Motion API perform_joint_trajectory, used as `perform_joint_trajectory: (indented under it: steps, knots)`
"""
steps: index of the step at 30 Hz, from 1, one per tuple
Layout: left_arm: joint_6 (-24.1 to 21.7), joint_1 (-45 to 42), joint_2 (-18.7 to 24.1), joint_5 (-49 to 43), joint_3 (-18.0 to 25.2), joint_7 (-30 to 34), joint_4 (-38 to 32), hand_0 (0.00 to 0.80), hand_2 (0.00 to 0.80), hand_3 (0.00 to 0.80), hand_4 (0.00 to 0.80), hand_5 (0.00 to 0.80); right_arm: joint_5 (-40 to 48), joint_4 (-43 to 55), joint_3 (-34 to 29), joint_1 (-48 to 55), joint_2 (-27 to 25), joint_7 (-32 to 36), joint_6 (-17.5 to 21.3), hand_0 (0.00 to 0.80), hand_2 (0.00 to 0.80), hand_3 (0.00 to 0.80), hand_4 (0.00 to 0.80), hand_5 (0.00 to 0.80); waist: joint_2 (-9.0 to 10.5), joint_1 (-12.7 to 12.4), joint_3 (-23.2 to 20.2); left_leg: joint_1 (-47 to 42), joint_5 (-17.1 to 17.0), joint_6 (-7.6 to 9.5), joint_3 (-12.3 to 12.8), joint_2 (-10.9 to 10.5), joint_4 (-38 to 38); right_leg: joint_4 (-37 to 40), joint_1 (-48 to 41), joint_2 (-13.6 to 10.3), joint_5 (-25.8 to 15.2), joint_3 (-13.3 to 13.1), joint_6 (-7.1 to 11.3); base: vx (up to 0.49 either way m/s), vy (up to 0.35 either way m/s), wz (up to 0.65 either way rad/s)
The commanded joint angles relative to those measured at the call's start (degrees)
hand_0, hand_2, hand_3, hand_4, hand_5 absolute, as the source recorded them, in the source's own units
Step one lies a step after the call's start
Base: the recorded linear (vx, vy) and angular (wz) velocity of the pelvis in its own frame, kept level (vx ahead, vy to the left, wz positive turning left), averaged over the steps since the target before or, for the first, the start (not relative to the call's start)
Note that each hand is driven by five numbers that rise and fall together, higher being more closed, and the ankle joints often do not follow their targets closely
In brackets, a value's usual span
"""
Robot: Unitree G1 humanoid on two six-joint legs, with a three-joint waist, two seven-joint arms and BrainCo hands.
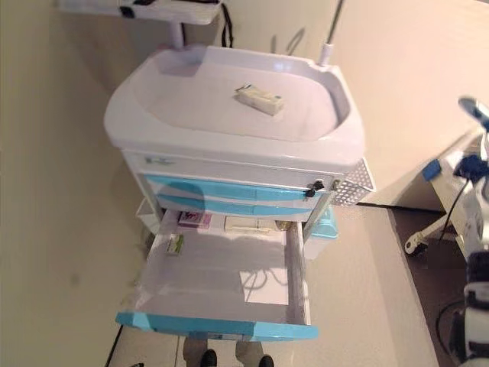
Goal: Open the drawer and pick up the medicine
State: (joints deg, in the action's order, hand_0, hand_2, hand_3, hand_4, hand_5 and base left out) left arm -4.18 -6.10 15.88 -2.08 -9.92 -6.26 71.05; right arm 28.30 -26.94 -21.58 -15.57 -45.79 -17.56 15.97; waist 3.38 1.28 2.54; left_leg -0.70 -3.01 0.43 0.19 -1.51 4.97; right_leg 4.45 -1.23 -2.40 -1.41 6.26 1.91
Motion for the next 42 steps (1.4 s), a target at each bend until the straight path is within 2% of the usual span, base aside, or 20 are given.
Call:
perform_joint_trajectory:
  steps: [1, 2, 5, 6, 8, 10, 15, 16, 29, 31, 34, 36, 38, 39, 42]
  knots:
    - [-0.3, 1.6, -0.3, -3.2, 0.7, -1.0, 3.2, 0.000, 0.000, 0.000, 0.000, 0.000, -2.5, 5.1, -3.8, 3.7, 2.2, -2.4, 3.9, 0.000, 0.000, 0.000, 0.000, 0.000, 0.60, -1.1, -2.5, 1.5, 2.4, 0.56, 1.4, -1.5, -0.2, -3.8, 3.8, -0.9, -1.8, -0.2, 4.33, -0.041, 0.035, -0.24]
    - [-0.3, 1.5, -0.5, -4.2, 1.1, -1.0, 2.8, 0.000, 0.000, 0.000, 0.000, 0.000, -4.7, 5.7, -4.9, 9.4, 5.1, -1.5, 2.6, 0.000, 0.000, 0.000, 0.000, 0.000, 0.19, -0.5, -2.3, 1.5, 2.3, 0.61, 2.0, -1.5, -0.1, -3.6, 4.2, -0.9, -2.1, -0.8, 4.37, -0.032, 0.025, -0.19]
    - [-0.4, 1.3, -0.6, -5.2, 1.0, -0.6, 2.8, 0.000, 0.000, 0.000, 0.000, 0.000, -7.6, 4.1, -5.0, 13.2, 7.4, -0.8, 0.9, 0.000, 0.000, 0.000, 0.000, 0.000, -0.10, -0.1, -2.2, 1.5, 2.3, 0.67, 2.5, -1.5, 0.0, -3.5, 4.4, -0.9, -2.3, -1.3, 4.40, -0.035, 0.017, -0.29]
    - [-0.6, 1.3, -1.0, -6.1, 0.8, -0.2, 3.0, 0.000, 0.000, 0.000, 0.000, 0.000, -9.8, 0.8, -4.0, 15.5, 9.8, -0.2, -0.3, 0.000, 0.000, 0.000, 0.000, 0.000, -0.49, 0.5, -1.8, 1.5, 2.3, 0.66, 3.0, -1.5, 0.0, -3.3, 4.5, -0.9, -2.6, -1.6, 4.43, -0.018, 0.011, -0.24]
    - [-0.7, 1.3, -1.1, -6.5, 0.8, 0.1, 3.1, 0.000, 0.000, 0.000, 0.000, 0.000, -11.4, -0.7, -3.2, 16.7, 10.9, 0.0, -0.9, 0.000, 0.000, 0.000, 0.000, 0.000, -0.67, 0.7, -1.7, 1.4, 2.3, 0.63, 3.2, -1.4, 0.0, -3.2, 4.5, -0.9, -2.7, -1.8, 4.47, -0.024, 0.009, -0.10]
    - [-0.9, 1.5, -1.4, -7.3, 0.2, 0.3, 3.5, 0.000, 0.000, 0.000, 0.000, 0.000, -11.5, -8.9, -0.2, 17.7, 14.4, 1.5, -1.8, 0.000, 0.000, 0.000, 0.000, 0.000, -1.51, 1.3, -1.1, 1.0, 2.6, 0.50, 3.9, -1.3, 0.0, -3.0, 4.4, -1.0, -2.8, -2.2, 4.63, -0.020, 0.015, -0.16]
    - [-0.8, 2.0, -1.5, -8.0, -0.7, 0.8, 3.6, 0.000, 0.000, 0.000, 0.000, 0.000, -13.5, -17.6, 4.5, 17.6, 16.3, 3.0, -3.3, 0.000, 0.000, 0.000, 0.000, 0.000, -2.24, 2.0, -0.8, 1.0, 2.4, 0.52, 4.4, -1.4, 0.0, -3.0, 4.7, -1.0, -3.0, -2.7, 4.52, 0.005, 0.019, -0.13]
    - [-0.8, 2.3, -1.4, -8.9, -1.8, 1.0, 3.4, 0.000, 0.000, 0.000, 0.000, 0.000, -15.3, -22.8, 7.9, 17.5, 17.5, 4.0, -4.7, 0.000, 0.000, 0.000, 0.000, 0.000, -2.75, 2.4, -0.5, 0.7, 2.5, 0.62, 4.5, -1.5, 0.0, -3.4, 4.8, -1.0, -2.8, -3.1, 4.42, 0.025, 0.015, -0.05]
    - [-0.8, 2.8, -0.5, -9.6, -3.5, 0.4, 1.4, 0.000, 0.000, 0.000, 0.000, 0.000, -22.6, -38.4, 19.0, 13.8, 20.6, 7.2, -8.2, 0.000, 0.000, 0.000, 0.000, 0.000, -4.54, 2.8, 3.2, 1.7, 4.9, 1.47, 5.3, -1.7, -5.3, -9.3, 6.8, -0.8, 0.0, -4.6, 3.20, 0.005, 0.002, -0.05]
    - [-1.0, 3.3, 0.1, -10.4, -5.3, 0.6, -0.4, 0.000, 0.000, 0.000, 0.000, 0.000, -24.3, -40.8, 22.0, 12.3, 21.2, 8.0, -8.8, 0.000, 0.000, 0.000, 0.000, 0.000, -4.92, 2.9, 4.9, 3.5, 5.2, 1.44, 5.4, -1.6, -7.0, -10.3, 8.5, -0.7, 0.2, -4.8, 2.97, -0.060, -0.014, -0.04]
    - [-1.1, 4.8, 0.6, -10.8, -7.4, 0.7, -1.3, 0.000, 0.000, 0.000, 0.000, 0.000, -24.2, -42.0, 23.1, 10.3, 21.4, 7.4, -9.0, 0.000, 0.000, 0.000, 0.000, 0.000, -5.34, 2.8, 7.3, 6.4, 5.4, 1.56, 5.1, -1.6, -9.4, -13.0, 11.3, -0.7, 1.1, -4.3, 2.56, -0.110, -0.012, -0.04]
    - [-1.5, 6.6, 1.7, -12.2, -10.7, 0.6, -4.4, 0.000, 0.000, 0.000, 0.000, 0.000, -24.0, -41.6, 24.5, 8.2, 21.6, 6.5, -8.6, 0.000, 0.000, 0.000, 0.000, 0.000, -5.97, 3.0, 9.6, 9.6, 5.8, 1.73, 4.8, -1.9, -12.4, -17.1, 14.8, -0.8, 2.4, -4.4, 1.90, -0.127, -0.001, 0.00]
    - [-1.5, 6.5, 1.7, -12.2, -10.7, 0.6, -4.5, 0.000, 0.000, 0.000, 0.000, 0.000, -24.0, -41.6, 24.5, 8.2, 21.7, 6.4, -8.6, 0.000, 0.000, 0.000, 0.000, 0.000, -5.95, 3.0, 9.5, 9.8, 5.8, 1.73, 4.8, -1.9, -12.6, -17.3, 15.0, -0.9, 2.4, -4.4, 1.89, -0.063, -0.004, 0.01]
    - [-1.8, 8.0, 3.0, -14.3, -13.5, 0.2, -7.1, 0.000, 0.000, 0.000, 0.000, 0.000, -23.9, -42.0, 25.8, 7.1, 22.0, 6.5, -8.4, 0.000, 0.000, 0.000, 0.000, 0.000, -6.23, 3.1, 11.0, 12.1, 6.3, 1.82, 4.6, -2.1, -14.9, -19.7, 17.0, -1.2, 3.2, -4.3, 1.50, -0.105, -0.015, 0.04]
    - [-2.1, 9.8, 5.2, -15.9, -16.1, 0.1, -12.0, 0.000, 0.000, 0.000, 0.000, 0.000, -23.8, -42.1, 26.8, 6.1, 22.0, 6.0, -8.3, 0.000, 0.000, 0.000, 0.000, 0.000, -6.55, 3.1, 12.7, 15.9, 6.8, 1.77, 4.3, -2.1, -18.6, -22.5, 20.0, -1.6, 3.9, -4.0, 1.04, -0.115, -0.024, 0.11]
